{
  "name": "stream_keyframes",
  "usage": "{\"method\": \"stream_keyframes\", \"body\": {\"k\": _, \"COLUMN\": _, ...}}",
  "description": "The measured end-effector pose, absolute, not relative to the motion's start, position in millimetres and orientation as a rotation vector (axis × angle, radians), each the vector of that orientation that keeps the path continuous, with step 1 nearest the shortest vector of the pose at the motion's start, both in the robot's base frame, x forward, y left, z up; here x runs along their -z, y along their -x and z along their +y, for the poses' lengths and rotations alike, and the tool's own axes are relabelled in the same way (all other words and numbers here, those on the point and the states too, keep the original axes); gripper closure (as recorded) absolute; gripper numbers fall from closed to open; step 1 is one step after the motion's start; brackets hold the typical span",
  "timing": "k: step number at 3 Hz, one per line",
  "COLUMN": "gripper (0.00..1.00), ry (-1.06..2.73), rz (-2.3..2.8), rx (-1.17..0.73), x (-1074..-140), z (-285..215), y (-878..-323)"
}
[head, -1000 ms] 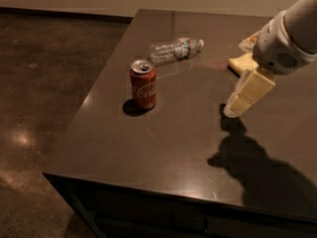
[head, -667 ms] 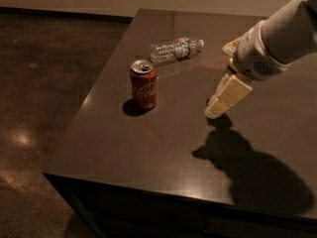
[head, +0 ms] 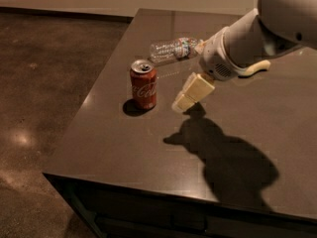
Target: Pick coke can
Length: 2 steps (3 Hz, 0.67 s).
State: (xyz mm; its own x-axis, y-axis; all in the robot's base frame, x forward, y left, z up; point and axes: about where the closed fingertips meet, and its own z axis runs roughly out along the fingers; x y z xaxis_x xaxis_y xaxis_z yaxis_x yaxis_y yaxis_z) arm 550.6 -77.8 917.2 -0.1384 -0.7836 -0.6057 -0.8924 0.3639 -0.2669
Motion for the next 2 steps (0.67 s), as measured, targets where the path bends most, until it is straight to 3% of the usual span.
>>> {"method": "stream_keyframes", "body": {"k": 2, "gripper": 0.00, "ry": 1.439, "rz": 1.915, "rx": -0.328, "x": -914, "z": -32, "y": -566}}
